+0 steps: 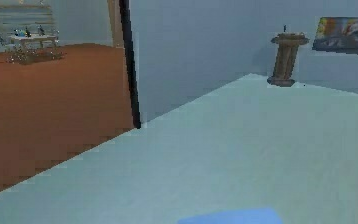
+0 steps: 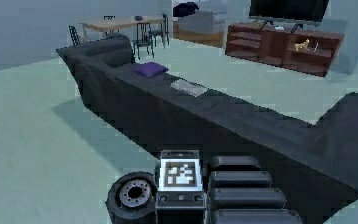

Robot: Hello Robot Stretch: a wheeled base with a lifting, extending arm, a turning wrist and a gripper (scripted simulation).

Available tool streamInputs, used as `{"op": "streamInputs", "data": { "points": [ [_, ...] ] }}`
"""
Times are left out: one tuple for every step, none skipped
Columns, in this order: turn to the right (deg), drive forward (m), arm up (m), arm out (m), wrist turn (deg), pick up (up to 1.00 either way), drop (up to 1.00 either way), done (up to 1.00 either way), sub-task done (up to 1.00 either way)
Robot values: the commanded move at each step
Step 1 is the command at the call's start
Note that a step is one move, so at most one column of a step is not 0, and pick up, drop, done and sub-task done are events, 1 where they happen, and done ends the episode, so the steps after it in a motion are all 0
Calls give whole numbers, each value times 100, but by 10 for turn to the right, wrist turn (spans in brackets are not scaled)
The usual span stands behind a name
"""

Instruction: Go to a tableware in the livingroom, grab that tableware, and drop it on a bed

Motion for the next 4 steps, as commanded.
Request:
{"op": "streamInputs", "data": {
  "points": [
    [0,25,0,0,0,0,0,0,0],
    [-240,0,0,0,0,0,0,0,0],
    [0,100,0,0,0,0,0,0,0],
    [0,100,0,0,0,0,0,0,0]
  ]
}}
